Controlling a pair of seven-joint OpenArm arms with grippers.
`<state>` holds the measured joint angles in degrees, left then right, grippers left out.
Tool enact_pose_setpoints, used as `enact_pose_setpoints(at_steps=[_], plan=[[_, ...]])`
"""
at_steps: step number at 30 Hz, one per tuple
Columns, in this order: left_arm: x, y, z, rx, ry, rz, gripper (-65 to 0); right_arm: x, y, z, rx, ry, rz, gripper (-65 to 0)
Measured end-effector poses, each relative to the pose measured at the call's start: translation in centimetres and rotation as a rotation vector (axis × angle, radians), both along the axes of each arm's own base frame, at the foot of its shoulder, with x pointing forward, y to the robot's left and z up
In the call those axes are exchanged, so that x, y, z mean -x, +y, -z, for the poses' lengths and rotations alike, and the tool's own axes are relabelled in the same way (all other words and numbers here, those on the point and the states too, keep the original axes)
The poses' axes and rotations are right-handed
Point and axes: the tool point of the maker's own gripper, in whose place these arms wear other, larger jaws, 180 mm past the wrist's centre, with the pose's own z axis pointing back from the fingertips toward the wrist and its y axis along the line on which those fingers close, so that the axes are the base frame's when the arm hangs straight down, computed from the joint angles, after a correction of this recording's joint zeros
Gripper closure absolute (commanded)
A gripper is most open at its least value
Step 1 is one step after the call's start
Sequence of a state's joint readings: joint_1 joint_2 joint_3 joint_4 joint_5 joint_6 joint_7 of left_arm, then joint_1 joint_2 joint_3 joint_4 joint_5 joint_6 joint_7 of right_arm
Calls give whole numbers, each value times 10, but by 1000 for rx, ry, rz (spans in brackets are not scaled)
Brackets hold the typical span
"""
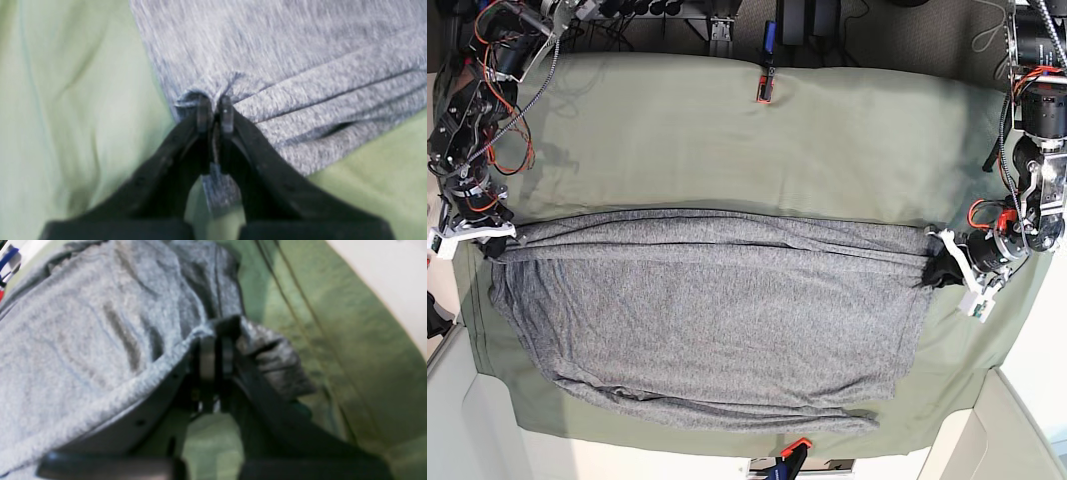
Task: Fold the T-shirt properly
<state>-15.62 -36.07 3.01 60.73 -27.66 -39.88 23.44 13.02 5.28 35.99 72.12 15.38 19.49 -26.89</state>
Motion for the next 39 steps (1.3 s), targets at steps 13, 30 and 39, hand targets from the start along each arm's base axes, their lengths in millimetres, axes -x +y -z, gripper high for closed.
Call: enact_pose_setpoints(at_steps=[13, 30, 39], plan=[[-1, 7, 27, -35, 95, -2, -273, -7, -12, 8, -31, 22, 4, -133], [48, 15, -20, 377, 151, -150, -273, 49, -11, -24, -62, -7, -62, -297], [95, 3, 16, 455, 188, -221, -273, 57, -14, 4, -83, 11, 22, -298]])
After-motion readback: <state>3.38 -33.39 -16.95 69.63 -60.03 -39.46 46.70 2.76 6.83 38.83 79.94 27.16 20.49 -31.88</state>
